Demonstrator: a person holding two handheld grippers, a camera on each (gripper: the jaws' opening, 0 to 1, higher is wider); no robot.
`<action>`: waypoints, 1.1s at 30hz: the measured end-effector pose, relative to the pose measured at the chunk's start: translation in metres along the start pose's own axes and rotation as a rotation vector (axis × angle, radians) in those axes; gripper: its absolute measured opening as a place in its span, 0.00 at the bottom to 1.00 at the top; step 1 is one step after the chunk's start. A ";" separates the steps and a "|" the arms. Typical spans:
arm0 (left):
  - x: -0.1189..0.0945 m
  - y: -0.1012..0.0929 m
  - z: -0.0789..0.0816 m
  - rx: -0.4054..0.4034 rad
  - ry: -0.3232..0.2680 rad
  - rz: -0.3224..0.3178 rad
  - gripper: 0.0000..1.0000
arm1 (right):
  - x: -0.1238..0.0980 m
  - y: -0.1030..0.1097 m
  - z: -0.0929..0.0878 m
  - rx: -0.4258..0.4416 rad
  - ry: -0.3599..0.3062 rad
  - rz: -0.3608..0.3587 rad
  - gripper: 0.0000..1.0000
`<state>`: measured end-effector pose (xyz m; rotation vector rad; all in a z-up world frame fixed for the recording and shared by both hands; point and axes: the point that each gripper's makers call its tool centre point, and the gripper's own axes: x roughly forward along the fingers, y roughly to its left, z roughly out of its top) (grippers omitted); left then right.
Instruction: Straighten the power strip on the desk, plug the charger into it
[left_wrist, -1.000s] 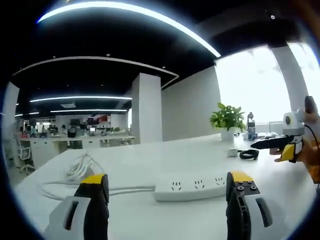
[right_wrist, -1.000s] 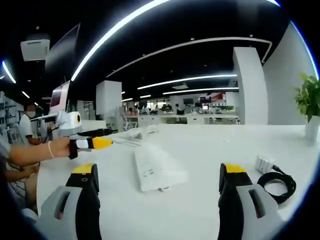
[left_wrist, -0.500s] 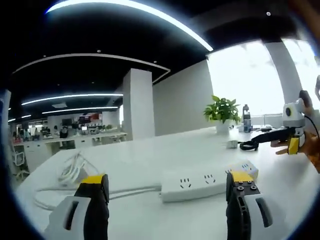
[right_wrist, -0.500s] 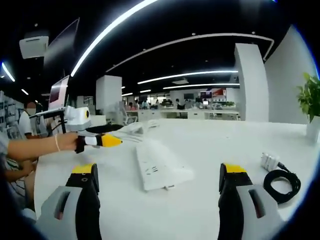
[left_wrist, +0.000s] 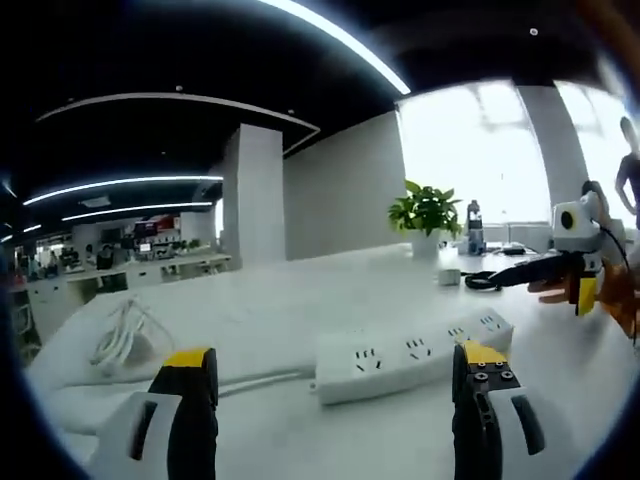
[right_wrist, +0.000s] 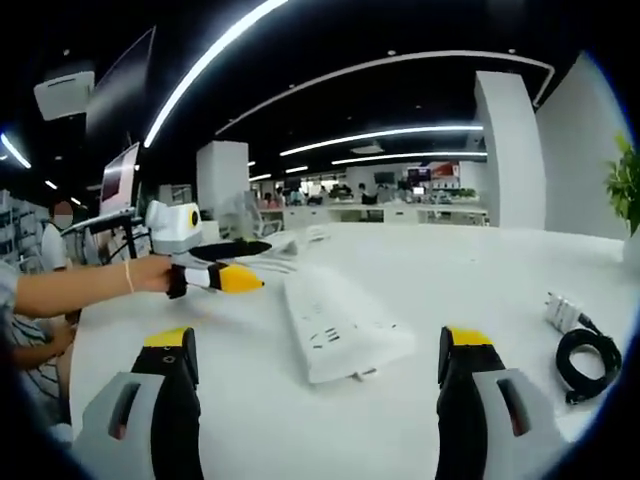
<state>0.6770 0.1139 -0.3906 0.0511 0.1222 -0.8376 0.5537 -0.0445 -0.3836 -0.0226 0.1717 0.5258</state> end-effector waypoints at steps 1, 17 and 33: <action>0.002 0.001 -0.001 -0.006 0.002 -0.008 0.99 | 0.001 -0.001 -0.001 0.005 0.005 -0.003 1.00; 0.017 0.005 -0.019 0.005 0.111 -0.094 0.94 | 0.007 0.003 -0.013 -0.001 0.081 0.001 0.98; 0.020 0.005 -0.025 0.040 0.204 -0.123 0.81 | 0.017 0.002 -0.025 -0.012 0.166 -0.001 0.90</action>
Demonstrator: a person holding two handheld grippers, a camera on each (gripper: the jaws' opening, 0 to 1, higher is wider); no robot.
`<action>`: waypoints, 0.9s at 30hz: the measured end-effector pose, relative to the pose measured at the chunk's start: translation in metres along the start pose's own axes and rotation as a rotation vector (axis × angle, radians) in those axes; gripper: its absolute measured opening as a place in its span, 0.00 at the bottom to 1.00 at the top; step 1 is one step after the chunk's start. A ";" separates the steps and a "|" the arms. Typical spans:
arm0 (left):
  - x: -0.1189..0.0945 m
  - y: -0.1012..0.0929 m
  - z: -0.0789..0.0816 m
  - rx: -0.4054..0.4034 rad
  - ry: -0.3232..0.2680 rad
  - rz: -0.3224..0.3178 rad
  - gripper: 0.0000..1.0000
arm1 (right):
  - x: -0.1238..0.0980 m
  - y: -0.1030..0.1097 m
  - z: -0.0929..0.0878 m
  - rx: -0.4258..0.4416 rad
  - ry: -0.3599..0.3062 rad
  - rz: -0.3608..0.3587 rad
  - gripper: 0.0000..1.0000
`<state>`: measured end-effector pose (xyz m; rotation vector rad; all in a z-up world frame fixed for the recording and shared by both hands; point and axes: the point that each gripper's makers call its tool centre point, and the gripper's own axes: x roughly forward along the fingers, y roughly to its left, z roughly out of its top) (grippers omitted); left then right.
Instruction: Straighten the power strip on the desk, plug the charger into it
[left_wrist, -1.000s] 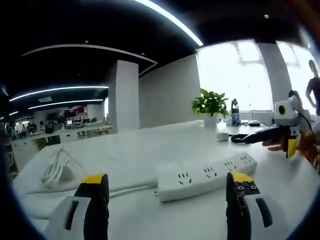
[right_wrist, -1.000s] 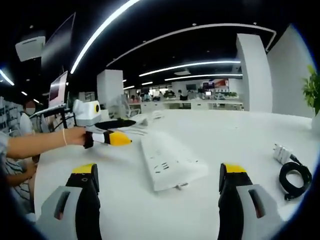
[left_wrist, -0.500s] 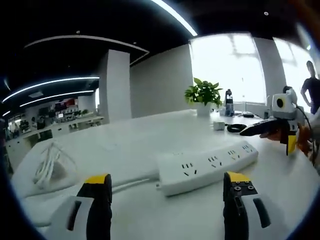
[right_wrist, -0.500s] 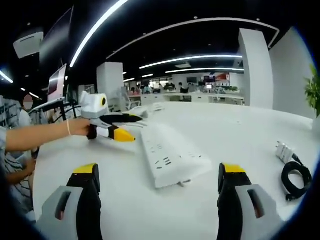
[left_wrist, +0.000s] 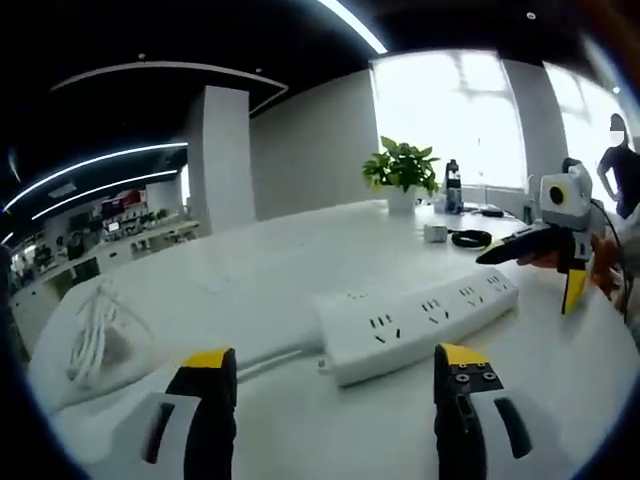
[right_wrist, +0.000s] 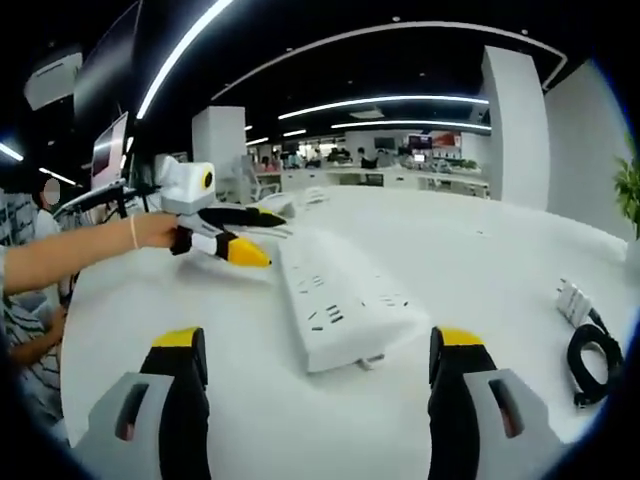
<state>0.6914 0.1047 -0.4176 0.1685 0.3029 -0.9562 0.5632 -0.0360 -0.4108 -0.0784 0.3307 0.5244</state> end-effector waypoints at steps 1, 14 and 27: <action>0.001 0.000 -0.001 0.002 0.008 -0.003 0.81 | 0.001 -0.001 0.001 0.005 0.000 -0.002 0.90; 0.010 -0.004 -0.012 0.041 0.093 -0.033 0.70 | 0.009 -0.003 -0.002 0.031 0.016 -0.008 0.88; 0.014 -0.011 -0.016 0.025 0.123 -0.077 0.61 | 0.018 -0.009 -0.009 0.036 0.043 -0.023 0.81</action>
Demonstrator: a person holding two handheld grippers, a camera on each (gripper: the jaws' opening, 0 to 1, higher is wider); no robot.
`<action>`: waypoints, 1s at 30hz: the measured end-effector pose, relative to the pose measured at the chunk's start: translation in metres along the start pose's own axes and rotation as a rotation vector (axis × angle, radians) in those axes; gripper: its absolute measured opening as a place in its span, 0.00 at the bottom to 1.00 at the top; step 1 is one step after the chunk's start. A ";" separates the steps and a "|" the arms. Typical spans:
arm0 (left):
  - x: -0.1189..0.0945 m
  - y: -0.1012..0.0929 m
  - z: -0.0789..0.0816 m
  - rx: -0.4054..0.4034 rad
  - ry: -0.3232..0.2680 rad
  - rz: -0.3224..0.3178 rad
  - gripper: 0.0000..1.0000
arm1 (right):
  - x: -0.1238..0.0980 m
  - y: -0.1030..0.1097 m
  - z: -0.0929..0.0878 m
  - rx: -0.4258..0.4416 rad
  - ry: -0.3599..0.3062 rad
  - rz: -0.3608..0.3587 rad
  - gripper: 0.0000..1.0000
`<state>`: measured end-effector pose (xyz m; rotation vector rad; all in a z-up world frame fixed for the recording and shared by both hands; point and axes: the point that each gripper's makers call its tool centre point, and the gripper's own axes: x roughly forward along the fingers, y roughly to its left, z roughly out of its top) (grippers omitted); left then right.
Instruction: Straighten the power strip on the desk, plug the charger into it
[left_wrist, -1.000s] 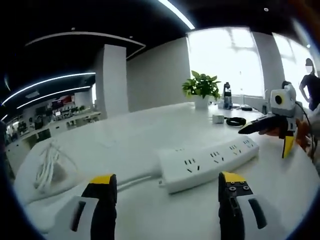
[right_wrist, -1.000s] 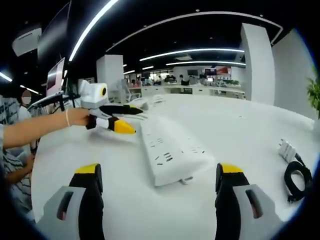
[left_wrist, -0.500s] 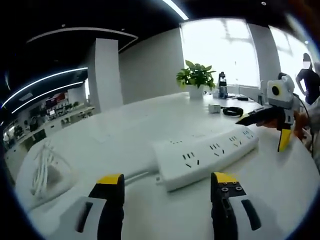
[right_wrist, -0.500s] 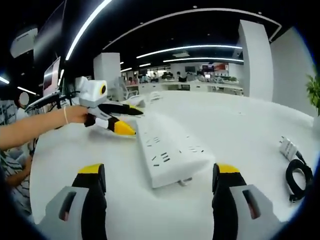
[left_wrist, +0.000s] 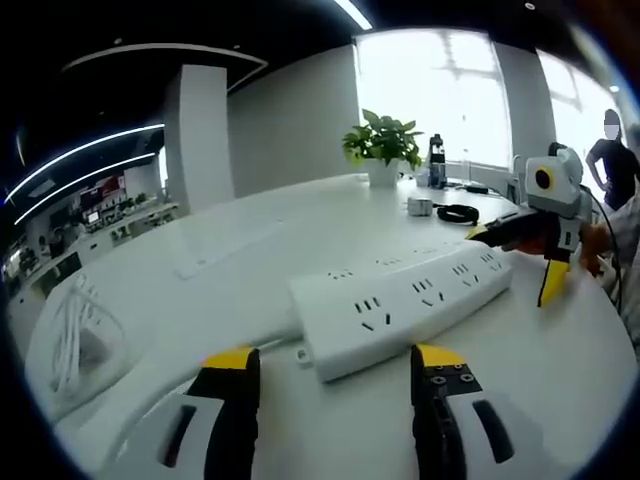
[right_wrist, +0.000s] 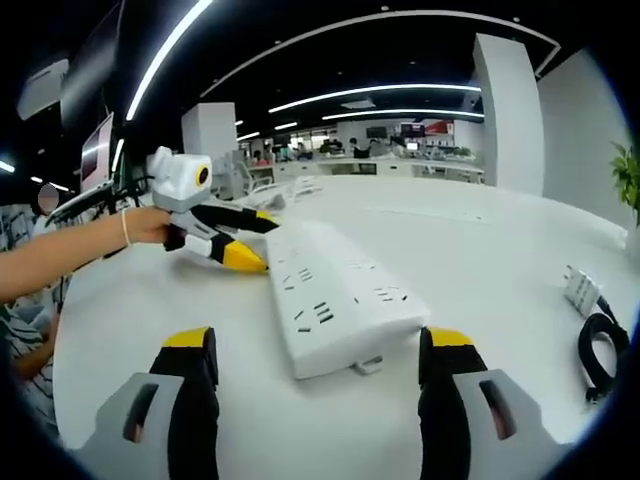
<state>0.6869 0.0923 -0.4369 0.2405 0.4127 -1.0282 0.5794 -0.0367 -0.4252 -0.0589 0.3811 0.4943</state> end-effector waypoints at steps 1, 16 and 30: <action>0.000 0.000 0.000 0.002 0.002 0.000 0.60 | 0.000 -0.001 0.000 -0.001 0.000 -0.002 0.80; -0.001 -0.003 -0.001 -0.015 0.014 -0.032 0.52 | 0.000 -0.010 0.000 -0.004 0.001 -0.041 0.69; 0.000 -0.010 -0.001 0.003 0.034 -0.045 0.45 | 0.001 -0.022 -0.002 -0.019 0.003 -0.092 0.57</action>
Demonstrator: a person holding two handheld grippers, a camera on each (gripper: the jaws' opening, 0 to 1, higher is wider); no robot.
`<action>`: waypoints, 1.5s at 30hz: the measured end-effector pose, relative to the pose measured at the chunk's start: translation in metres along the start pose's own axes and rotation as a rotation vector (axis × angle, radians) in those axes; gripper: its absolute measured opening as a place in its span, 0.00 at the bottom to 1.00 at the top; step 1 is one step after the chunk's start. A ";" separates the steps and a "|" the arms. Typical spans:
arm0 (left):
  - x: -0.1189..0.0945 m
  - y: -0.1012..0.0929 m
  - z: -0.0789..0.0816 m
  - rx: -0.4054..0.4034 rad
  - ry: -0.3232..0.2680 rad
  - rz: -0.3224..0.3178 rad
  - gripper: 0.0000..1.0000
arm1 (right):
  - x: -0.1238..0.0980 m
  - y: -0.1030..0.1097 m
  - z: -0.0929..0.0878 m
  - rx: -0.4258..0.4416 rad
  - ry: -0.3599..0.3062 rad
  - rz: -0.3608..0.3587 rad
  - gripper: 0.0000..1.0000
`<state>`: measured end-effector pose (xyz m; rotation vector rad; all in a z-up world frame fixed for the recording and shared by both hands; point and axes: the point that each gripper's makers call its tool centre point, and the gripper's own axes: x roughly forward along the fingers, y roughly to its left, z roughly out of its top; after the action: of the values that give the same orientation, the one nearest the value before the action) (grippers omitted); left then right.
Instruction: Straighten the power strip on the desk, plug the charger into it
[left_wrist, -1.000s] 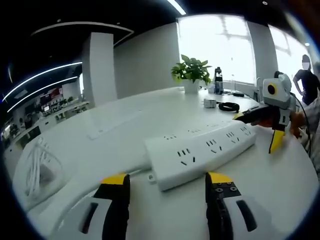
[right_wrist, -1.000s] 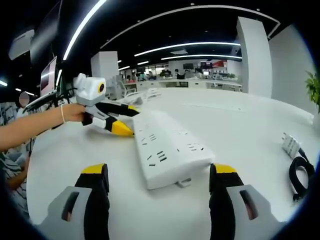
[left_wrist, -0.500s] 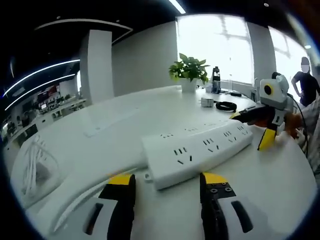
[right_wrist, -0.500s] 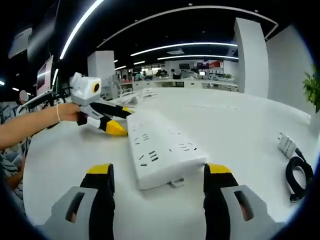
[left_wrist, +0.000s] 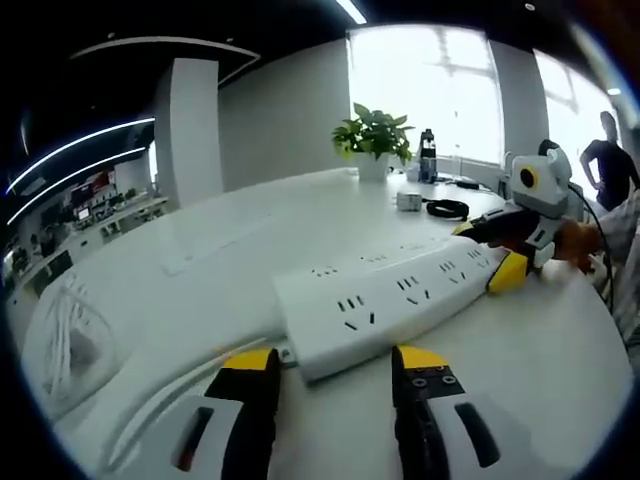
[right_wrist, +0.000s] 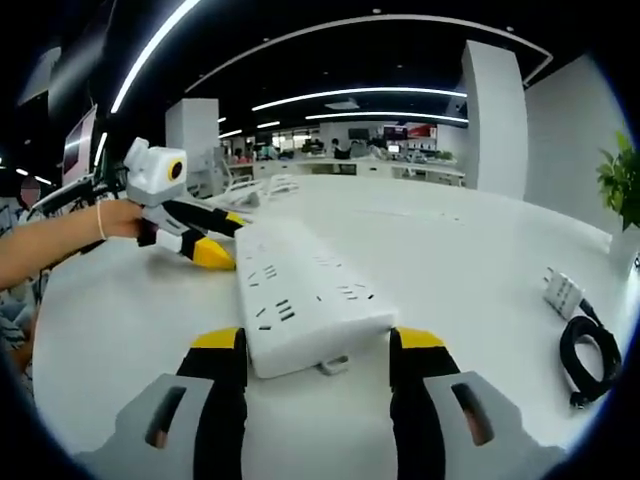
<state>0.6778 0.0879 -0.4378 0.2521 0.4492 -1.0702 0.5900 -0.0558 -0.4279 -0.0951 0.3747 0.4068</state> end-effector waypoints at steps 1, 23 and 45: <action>0.000 0.000 0.000 0.000 0.000 0.000 0.45 | 0.000 0.000 0.000 -0.001 0.000 -0.001 0.57; -0.002 -0.006 0.006 0.000 0.013 -0.004 0.42 | 0.007 -0.011 -0.002 -0.017 0.015 0.005 0.54; 0.005 -0.009 0.007 -0.041 -0.007 0.052 0.40 | 0.008 -0.021 -0.002 -0.018 0.015 0.050 0.48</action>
<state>0.6737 0.0770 -0.4344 0.2225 0.4554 -1.0102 0.6050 -0.0718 -0.4324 -0.1065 0.3885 0.4591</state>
